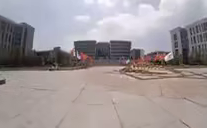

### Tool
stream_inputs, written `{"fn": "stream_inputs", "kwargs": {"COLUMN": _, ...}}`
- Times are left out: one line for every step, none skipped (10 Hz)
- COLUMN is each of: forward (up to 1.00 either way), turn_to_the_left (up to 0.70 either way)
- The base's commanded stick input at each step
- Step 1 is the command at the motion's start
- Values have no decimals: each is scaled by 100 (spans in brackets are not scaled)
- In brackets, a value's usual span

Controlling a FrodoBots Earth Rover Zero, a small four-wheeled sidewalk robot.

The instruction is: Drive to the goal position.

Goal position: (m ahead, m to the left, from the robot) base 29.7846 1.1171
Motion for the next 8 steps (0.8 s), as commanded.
{"fn": "stream_inputs", "kwargs": {"forward": 100, "turn_to_the_left": 0}}
{"fn": "stream_inputs", "kwargs": {"forward": 100, "turn_to_the_left": 0}}
{"fn": "stream_inputs", "kwargs": {"forward": 100, "turn_to_the_left": 0}}
{"fn": "stream_inputs", "kwargs": {"forward": 100, "turn_to_the_left": 0}}
{"fn": "stream_inputs", "kwargs": {"forward": 100, "turn_to_the_left": 0}}
{"fn": "stream_inputs", "kwargs": {"forward": 100, "turn_to_the_left": 0}}
{"fn": "stream_inputs", "kwargs": {"forward": 100, "turn_to_the_left": 0}}
{"fn": "stream_inputs", "kwargs": {"forward": 100, "turn_to_the_left": 0}}
